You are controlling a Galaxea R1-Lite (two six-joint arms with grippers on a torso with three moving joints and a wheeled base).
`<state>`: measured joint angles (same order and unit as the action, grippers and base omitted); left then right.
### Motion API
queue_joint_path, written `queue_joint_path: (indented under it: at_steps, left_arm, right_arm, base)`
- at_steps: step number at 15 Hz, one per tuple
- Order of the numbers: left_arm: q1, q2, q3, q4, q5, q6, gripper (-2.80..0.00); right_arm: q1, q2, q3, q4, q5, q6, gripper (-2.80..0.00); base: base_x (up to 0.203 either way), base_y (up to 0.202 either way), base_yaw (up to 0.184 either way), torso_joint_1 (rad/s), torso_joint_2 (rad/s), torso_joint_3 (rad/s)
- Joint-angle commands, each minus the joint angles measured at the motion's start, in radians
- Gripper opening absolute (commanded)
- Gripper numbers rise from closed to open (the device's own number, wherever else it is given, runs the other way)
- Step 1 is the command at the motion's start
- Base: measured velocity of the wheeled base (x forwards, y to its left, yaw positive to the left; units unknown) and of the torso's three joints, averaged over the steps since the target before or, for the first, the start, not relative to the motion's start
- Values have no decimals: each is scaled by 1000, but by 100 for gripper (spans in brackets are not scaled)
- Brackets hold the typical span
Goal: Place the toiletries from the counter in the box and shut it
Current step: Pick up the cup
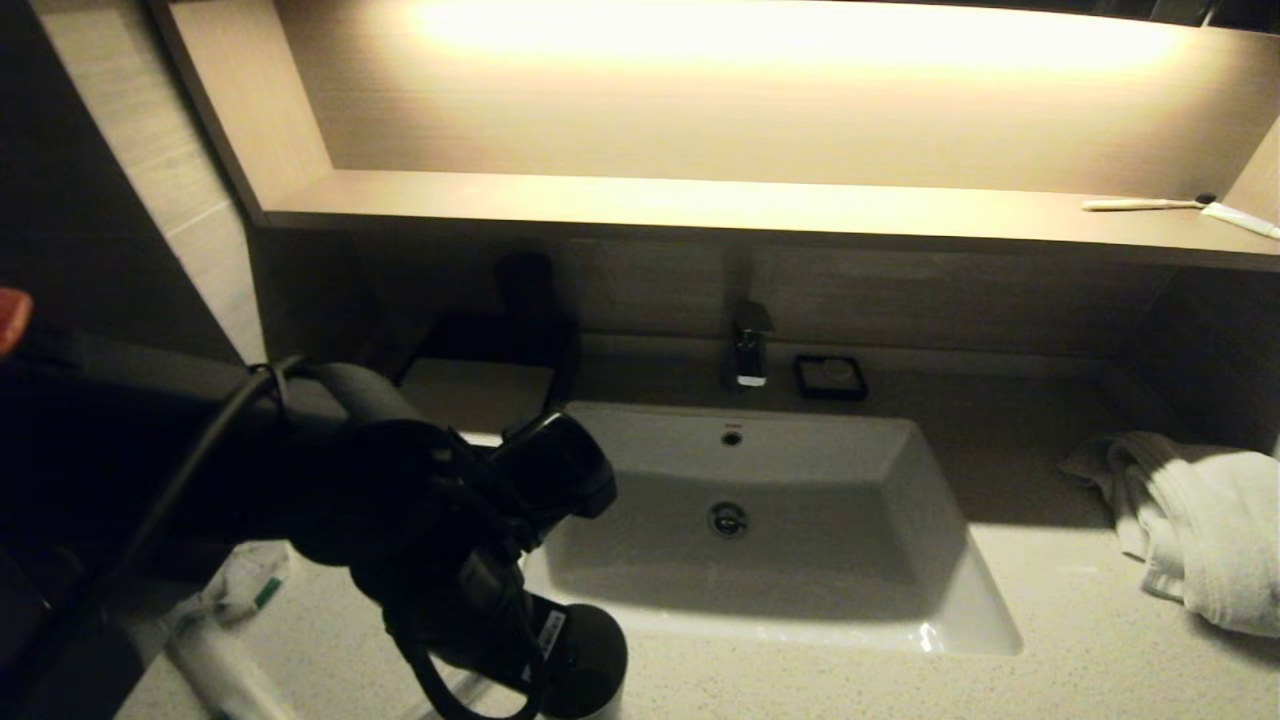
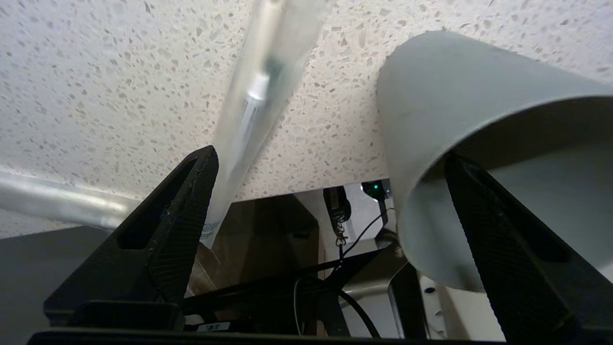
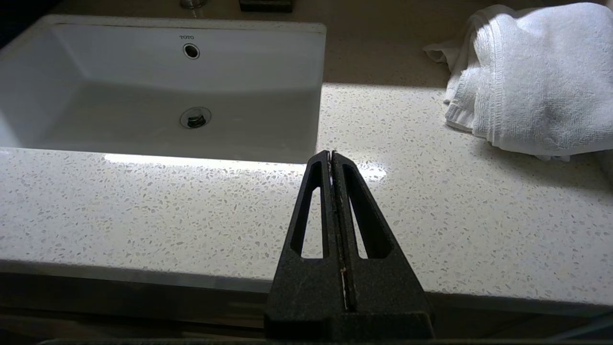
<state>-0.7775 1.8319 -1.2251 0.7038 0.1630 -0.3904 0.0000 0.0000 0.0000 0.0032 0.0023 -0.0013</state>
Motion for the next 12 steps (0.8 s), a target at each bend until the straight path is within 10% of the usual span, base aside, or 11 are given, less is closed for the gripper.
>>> queue_joint_path:
  at_steps: [1, 12]
  left_arm:
    - [0, -2, 7, 5, 0, -2, -280]
    - [0, -200, 1, 43, -1, -9, -280]
  right_arm:
    - [0, 0, 0, 0, 1, 0, -280]
    - [0, 0, 0, 0, 1, 0, -280]
  base:
    - [0, 0, 0, 0, 0, 0]
    - [0, 0, 0, 0, 0, 0]
